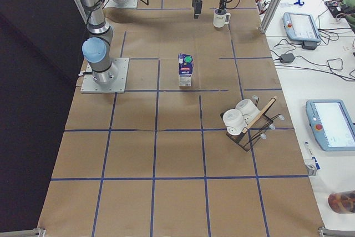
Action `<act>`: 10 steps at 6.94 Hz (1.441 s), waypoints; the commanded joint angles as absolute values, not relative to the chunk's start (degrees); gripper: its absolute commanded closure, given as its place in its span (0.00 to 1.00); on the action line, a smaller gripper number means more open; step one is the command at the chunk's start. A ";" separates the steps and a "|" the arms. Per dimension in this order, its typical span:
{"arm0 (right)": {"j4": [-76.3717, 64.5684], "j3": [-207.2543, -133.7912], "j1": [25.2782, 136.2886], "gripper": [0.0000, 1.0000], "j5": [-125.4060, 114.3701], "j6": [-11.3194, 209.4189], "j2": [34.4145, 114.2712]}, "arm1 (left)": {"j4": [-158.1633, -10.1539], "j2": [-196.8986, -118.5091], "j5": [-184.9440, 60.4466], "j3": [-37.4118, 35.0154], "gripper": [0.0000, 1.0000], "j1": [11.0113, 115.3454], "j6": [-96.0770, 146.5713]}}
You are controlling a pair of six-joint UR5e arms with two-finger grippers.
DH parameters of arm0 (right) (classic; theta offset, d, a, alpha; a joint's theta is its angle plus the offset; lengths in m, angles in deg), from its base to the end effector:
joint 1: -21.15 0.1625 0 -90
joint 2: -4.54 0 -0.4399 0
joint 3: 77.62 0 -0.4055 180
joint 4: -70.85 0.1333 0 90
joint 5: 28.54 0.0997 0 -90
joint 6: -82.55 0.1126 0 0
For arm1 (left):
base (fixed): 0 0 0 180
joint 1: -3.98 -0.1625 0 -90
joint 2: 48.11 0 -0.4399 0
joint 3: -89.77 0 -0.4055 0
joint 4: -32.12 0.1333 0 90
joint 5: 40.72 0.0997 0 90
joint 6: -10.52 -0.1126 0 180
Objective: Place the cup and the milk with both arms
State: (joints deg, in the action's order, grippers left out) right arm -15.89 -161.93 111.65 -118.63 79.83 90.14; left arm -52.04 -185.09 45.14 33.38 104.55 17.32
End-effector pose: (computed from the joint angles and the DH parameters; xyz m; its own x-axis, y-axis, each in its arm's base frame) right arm 0.1378 -0.5337 0.4943 -0.9984 -0.0562 -0.0001 -0.0562 0.9978 0.0344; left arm -0.2858 -0.7607 0.2445 -0.9968 0.0570 0.0556 0.0643 0.9883 0.1386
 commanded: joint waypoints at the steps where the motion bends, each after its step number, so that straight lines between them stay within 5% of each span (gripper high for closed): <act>1: -15.82 -161.99 110.72 0.00 -118.71 79.04 90.14 | -52.16 -185.39 45.50 33.35 1.00 104.88 18.43; 2: -15.73 -161.99 109.93 0.00 -118.80 77.73 90.14 | -52.17 -185.39 45.85 33.26 0.99 105.14 18.51; 4: -15.55 -161.99 109.31 0.00 -118.80 77.19 90.14 | -52.52 -185.48 46.03 33.17 0.72 105.23 18.51; 6: -15.55 -161.99 109.31 0.00 -118.89 77.01 90.23 | -52.61 -185.75 46.03 33.34 0.70 105.23 18.51; 7: -15.55 -161.99 108.52 0.00 -118.98 74.23 90.14 | -52.69 -184.79 46.03 33.26 0.20 105.32 18.51; 8: -15.38 -161.99 105.90 0.00 -119.07 71.24 90.31 | -54.87 -183.65 46.03 33.61 0.00 105.41 18.60; 10: -15.46 -164.96 97.57 0.00 -118.89 62.72 91.89 | -62.41 -176.12 46.38 32.83 0.00 104.36 17.03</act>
State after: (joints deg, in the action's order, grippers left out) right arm -15.41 -163.00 102.60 -118.98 67.63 90.81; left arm -58.13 -180.52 46.16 33.47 104.93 18.09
